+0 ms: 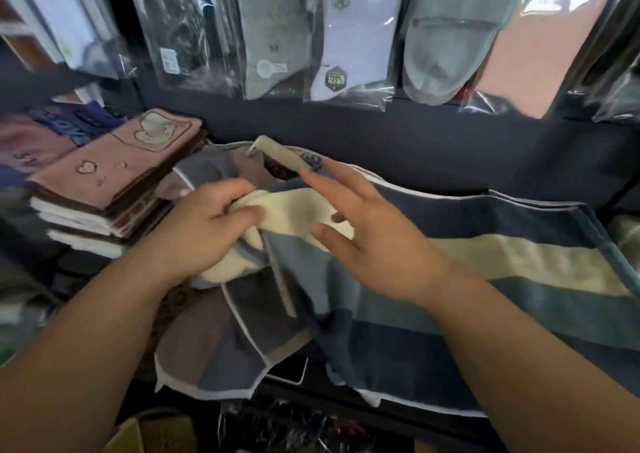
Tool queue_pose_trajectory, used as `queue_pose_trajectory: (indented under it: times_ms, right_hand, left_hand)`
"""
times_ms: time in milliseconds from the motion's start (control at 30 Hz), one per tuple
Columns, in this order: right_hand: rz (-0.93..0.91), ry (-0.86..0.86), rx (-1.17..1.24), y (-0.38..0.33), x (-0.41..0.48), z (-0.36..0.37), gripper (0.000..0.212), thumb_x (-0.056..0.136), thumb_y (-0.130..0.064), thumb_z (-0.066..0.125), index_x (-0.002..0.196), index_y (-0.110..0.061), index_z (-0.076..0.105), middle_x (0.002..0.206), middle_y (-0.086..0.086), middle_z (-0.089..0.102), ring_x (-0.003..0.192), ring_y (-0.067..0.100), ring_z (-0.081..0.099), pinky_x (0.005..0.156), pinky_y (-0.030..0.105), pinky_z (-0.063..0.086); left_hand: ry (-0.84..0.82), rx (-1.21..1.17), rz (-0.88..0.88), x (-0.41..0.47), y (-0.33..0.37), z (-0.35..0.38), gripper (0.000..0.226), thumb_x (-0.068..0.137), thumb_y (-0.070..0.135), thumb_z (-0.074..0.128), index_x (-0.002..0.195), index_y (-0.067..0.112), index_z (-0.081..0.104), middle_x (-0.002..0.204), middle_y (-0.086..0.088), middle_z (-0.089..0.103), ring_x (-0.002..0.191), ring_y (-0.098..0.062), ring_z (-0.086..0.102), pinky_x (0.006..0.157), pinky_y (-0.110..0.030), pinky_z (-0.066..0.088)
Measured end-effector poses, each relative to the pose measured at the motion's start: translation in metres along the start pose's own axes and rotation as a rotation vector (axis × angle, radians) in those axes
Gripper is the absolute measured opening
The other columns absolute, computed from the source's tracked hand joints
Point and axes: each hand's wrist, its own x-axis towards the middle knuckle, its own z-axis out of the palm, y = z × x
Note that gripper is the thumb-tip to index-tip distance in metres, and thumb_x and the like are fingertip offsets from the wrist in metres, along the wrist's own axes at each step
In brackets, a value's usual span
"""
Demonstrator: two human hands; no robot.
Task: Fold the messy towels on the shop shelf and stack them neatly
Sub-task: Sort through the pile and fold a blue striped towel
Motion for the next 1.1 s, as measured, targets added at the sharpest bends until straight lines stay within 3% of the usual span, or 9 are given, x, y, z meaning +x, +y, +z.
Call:
queue_pose_trajectory:
  times_ms: [100, 200, 333, 467, 567, 767, 867, 967, 1100]
  right_hand:
    - [-0.05, -0.088, 0.044, -0.009, 0.028, 0.017, 0.061, 0.101, -0.031, 0.057, 0.156, -0.032, 0.031, 0.161, 0.0, 0.033, 0.14, 0.013, 0.041, 0.112, 0.03, 0.039]
    - [-0.041, -0.161, -0.059, -0.001, 0.037, 0.026, 0.043, 0.096, -0.041, 0.058, 0.135, -0.022, 0.058, 0.124, 0.006, 0.062, 0.112, 0.021, 0.058, 0.098, 0.037, 0.047]
    - [0.046, 0.078, -0.163, 0.01, 0.027, 0.029, 0.02, 0.089, -0.024, 0.064, 0.109, -0.021, 0.064, 0.108, -0.001, 0.059, 0.093, 0.025, 0.061, 0.075, 0.044, 0.052]
    - [0.173, 0.315, -0.164, 0.014, 0.007, 0.033, 0.02, 0.085, -0.027, 0.07, 0.098, -0.021, 0.056, 0.1, -0.009, 0.057, 0.074, 0.017, 0.057, 0.061, 0.034, 0.046]
    - [0.163, 0.182, -0.282, 0.022, -0.006, 0.041, 0.02, 0.082, -0.032, 0.069, 0.094, -0.025, 0.055, 0.096, -0.009, 0.058, 0.071, 0.021, 0.061, 0.057, 0.034, 0.046]
    - [0.245, -0.222, -0.273, 0.015, -0.018, 0.029, 0.056, 0.074, -0.081, 0.045, 0.097, -0.035, 0.065, 0.094, -0.015, 0.065, 0.083, 0.005, 0.061, 0.07, 0.029, 0.05]
    - [0.338, -0.199, -0.144, 0.01, -0.015, 0.019, 0.044, 0.094, -0.068, 0.034, 0.074, -0.037, 0.058, 0.076, -0.009, 0.062, 0.077, 0.012, 0.06, 0.069, 0.035, 0.048]
    - [0.243, 0.029, -0.226, 0.005, -0.004, 0.023, 0.035, 0.101, -0.052, 0.04, 0.084, -0.029, 0.06, 0.078, -0.006, 0.065, 0.076, 0.022, 0.063, 0.066, 0.038, 0.051]
    - [0.282, -0.043, -0.081, -0.005, 0.022, 0.035, 0.04, 0.094, -0.061, 0.049, 0.105, -0.028, 0.069, 0.093, -0.003, 0.072, 0.089, 0.019, 0.066, 0.078, 0.039, 0.054]
  left_hand:
    - [-0.187, 0.035, 0.075, 0.004, 0.013, -0.004, 0.004, 0.096, 0.023, 0.065, 0.092, 0.023, 0.068, 0.081, -0.001, 0.067, 0.072, -0.014, 0.061, 0.065, -0.031, 0.045]
    - [-0.156, 0.001, 0.049, -0.002, -0.002, 0.001, 0.008, 0.091, 0.031, 0.072, 0.095, 0.033, 0.066, 0.085, 0.01, 0.068, 0.076, -0.007, 0.064, 0.069, -0.032, 0.052]
    - [-0.013, 0.04, -0.086, -0.031, -0.035, 0.016, 0.044, 0.07, 0.054, 0.084, 0.103, 0.037, 0.062, 0.095, 0.019, 0.067, 0.09, 0.004, 0.062, 0.071, -0.023, 0.05]
    - [0.144, -0.129, -0.158, -0.056, -0.053, 0.036, 0.014, 0.08, 0.03, 0.082, 0.087, 0.029, 0.069, 0.08, 0.016, 0.071, 0.079, 0.001, 0.067, 0.067, -0.019, 0.051]
    - [0.187, -0.407, -0.158, -0.062, -0.047, 0.046, 0.006, 0.087, 0.013, 0.073, 0.084, 0.018, 0.071, 0.076, 0.01, 0.073, 0.072, 0.001, 0.067, 0.064, -0.012, 0.048]
    - [0.118, -0.694, -0.15, -0.061, -0.038, 0.059, 0.032, 0.09, 0.012, 0.064, 0.113, 0.032, 0.073, 0.108, 0.002, 0.076, 0.103, -0.016, 0.072, 0.083, -0.027, 0.057]
    - [0.023, -0.615, -0.091, -0.064, -0.031, 0.063, 0.04, 0.095, 0.013, 0.054, 0.111, 0.045, 0.071, 0.109, 0.007, 0.076, 0.103, -0.014, 0.071, 0.084, -0.031, 0.058]
    - [-0.118, -0.374, 0.01, -0.066, -0.03, 0.062, 0.037, 0.097, 0.024, 0.048, 0.121, 0.045, 0.064, 0.107, 0.007, 0.074, 0.095, -0.02, 0.071, 0.08, -0.045, 0.06]
    - [-0.169, -0.037, 0.305, -0.068, -0.021, 0.069, 0.032, 0.094, 0.007, 0.054, 0.11, 0.033, 0.062, 0.083, 0.021, 0.058, 0.075, 0.01, 0.056, 0.063, -0.003, 0.037]
